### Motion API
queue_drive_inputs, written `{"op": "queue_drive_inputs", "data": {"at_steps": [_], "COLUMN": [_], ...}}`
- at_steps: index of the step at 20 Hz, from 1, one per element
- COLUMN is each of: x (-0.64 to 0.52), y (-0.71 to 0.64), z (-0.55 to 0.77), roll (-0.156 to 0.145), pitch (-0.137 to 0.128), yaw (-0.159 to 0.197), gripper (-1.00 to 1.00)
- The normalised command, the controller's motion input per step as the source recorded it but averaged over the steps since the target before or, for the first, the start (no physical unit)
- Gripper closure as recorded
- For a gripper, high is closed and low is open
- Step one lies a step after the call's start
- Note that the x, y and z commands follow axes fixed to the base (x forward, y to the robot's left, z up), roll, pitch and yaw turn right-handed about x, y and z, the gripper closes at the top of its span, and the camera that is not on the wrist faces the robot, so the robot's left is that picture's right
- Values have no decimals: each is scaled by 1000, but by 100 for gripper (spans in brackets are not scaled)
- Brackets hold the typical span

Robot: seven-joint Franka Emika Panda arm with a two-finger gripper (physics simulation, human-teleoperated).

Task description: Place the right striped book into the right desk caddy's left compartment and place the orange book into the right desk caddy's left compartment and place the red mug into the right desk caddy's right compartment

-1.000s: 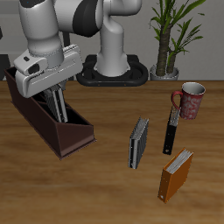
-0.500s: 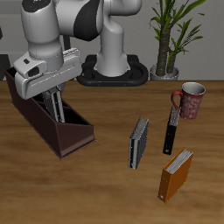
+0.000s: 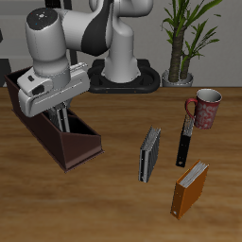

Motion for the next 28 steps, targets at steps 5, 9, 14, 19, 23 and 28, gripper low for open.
{"op": "queue_drive_inputs", "data": {"at_steps": [5,9,14,19,23,28], "x": [14,37,21,11,-17,-12], "y": [-17,35,52,70,62,196], "z": [-159,-169,-79,78,84,227], "roll": [-10,-17,-5,1,12,29], "pitch": [29,42,26,-8,-13,-25], "yaw": [-9,-20,-25,-25,1,-35], "gripper": [100,-100,-100,-100,-100,-100]}}
